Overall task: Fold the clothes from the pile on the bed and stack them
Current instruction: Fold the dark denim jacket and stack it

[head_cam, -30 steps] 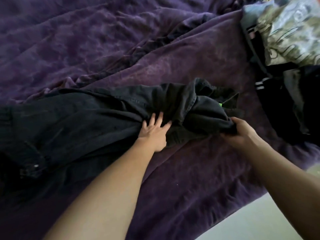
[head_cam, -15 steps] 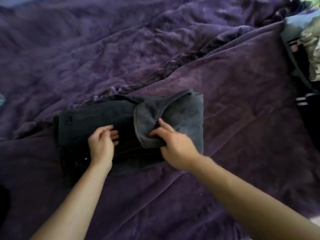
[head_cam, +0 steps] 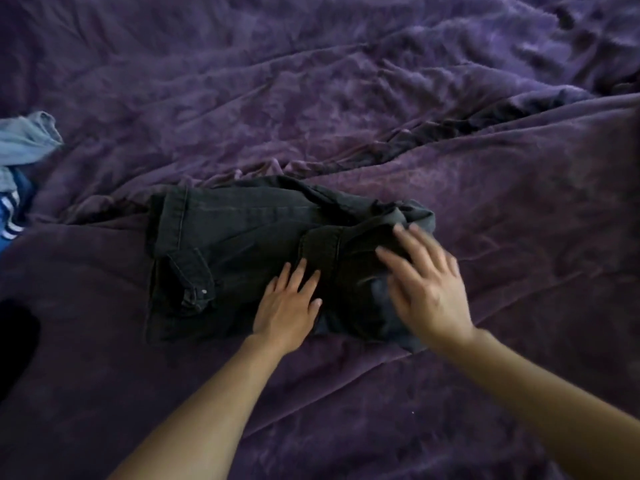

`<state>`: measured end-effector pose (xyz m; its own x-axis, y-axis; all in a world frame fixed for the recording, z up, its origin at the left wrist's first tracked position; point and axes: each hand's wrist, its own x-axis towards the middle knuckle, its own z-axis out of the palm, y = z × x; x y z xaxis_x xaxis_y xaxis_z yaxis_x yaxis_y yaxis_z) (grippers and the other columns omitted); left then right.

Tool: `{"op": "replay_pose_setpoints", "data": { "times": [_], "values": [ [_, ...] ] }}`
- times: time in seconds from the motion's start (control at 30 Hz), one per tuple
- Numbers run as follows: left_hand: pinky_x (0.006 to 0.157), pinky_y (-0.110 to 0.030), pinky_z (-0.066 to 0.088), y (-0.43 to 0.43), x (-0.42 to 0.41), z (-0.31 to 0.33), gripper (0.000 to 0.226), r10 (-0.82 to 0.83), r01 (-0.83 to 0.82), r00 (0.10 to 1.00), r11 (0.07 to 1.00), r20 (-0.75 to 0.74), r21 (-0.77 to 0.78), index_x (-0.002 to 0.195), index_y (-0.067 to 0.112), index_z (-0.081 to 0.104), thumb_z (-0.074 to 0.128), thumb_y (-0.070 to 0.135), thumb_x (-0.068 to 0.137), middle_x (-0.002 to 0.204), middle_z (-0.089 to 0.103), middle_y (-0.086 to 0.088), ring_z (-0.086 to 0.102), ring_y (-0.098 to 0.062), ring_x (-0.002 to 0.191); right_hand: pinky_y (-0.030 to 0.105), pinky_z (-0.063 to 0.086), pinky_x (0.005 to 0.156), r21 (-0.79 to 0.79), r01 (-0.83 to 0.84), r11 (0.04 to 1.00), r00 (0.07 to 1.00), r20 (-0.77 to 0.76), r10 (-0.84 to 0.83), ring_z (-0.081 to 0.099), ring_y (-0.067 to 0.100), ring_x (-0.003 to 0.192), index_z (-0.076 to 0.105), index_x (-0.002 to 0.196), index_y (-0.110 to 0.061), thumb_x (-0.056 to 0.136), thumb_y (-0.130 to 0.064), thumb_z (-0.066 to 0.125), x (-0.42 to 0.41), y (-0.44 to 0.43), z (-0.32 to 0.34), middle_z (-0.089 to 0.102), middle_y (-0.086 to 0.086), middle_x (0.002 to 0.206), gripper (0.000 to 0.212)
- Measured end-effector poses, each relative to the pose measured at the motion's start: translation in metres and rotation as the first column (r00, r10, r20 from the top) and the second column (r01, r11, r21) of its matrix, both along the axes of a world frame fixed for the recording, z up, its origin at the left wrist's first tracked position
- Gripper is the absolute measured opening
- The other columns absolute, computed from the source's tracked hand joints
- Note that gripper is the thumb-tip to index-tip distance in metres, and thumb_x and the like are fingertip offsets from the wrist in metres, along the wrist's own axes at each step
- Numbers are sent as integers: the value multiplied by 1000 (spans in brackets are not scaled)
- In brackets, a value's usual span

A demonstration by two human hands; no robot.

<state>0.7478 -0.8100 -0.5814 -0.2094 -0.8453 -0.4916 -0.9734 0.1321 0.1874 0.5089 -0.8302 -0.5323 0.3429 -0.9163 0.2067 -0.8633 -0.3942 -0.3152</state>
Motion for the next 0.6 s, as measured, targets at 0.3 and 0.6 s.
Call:
{"op": "replay_pose_setpoints", "data": {
  "times": [0.3,0.6],
  "values": [
    [120,-44,5,23,18,-29,65,3,9,994,994,114,-104,153,24,-5,29,44,101,161,-7,-10,-7,-25,148,62,9,111,296,154,943,875,-485,9,1,27,149,27,149,-32,94,-60,19,6,-104,-97,3,10,162,62],
    [118,-47,0,22,20,-12,69,7,-9,992,1000,126,13,151,25,-11,33,39,100,159,-17,-8,-12,-26,147,47,22,112,293,275,916,959,-150,-240,15,20,146,26,146,-39,91,-63,39,-19,-82,-63,18,2,159,61]
  ]
}}
